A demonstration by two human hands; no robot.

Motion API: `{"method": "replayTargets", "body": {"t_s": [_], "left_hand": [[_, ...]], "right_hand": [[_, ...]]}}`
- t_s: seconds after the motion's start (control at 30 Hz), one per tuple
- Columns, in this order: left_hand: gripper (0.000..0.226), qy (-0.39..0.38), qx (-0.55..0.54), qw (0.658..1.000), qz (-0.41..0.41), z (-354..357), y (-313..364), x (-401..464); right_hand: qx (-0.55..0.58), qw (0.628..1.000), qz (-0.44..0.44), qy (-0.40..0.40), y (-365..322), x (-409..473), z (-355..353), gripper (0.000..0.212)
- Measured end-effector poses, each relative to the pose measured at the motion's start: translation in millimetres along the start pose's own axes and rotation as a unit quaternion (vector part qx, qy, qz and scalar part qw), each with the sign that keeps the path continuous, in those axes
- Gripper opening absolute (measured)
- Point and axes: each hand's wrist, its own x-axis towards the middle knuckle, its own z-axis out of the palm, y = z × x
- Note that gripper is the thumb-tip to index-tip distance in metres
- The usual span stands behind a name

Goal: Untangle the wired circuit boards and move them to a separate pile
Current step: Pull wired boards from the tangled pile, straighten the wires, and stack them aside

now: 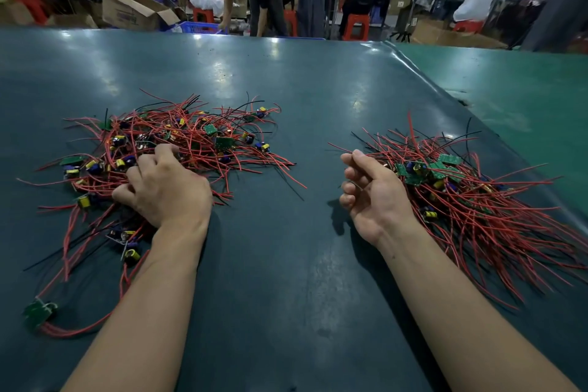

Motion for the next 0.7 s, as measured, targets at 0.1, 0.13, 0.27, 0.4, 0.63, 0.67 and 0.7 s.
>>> {"method": "replayTargets", "body": {"t_s": [0.1,0.13,0.27,0.4,0.63,0.67,0.7], "left_hand": [[0.025,0.051,-0.057,0.997,0.020,-2,1,0],[0.023,0.078,-0.093,0.992,0.043,-4,3,0],[0.019,0.143,-0.223,0.942,0.206,-10,16,-10],[0.017,0.096,-0.195,0.948,0.232,-5,18,-16],[0.016,0.171,-0.263,0.895,0.317,-9,21,-22],[0.016,0.173,-0.308,0.861,0.365,-10,26,-28],[0.015,0.157,-0.345,0.832,0.405,-12,31,-36]], "right_hand": [[0.000,1.000,0.000,-0.001,0,-1,0,0.022],[-0.002,1.000,0.000,0.000,0,-1,0,0.023],[-0.015,1.000,-0.004,-0.003,0,-1,0,0.022],[-0.037,0.999,0.001,-0.013,2,-1,0,0.021],[-0.075,0.996,0.001,-0.050,3,-2,2,0.016],[-0.095,0.993,0.007,-0.075,5,-3,3,0.016],[-0.116,0.988,0.018,-0.104,7,-5,5,0.017]]}}
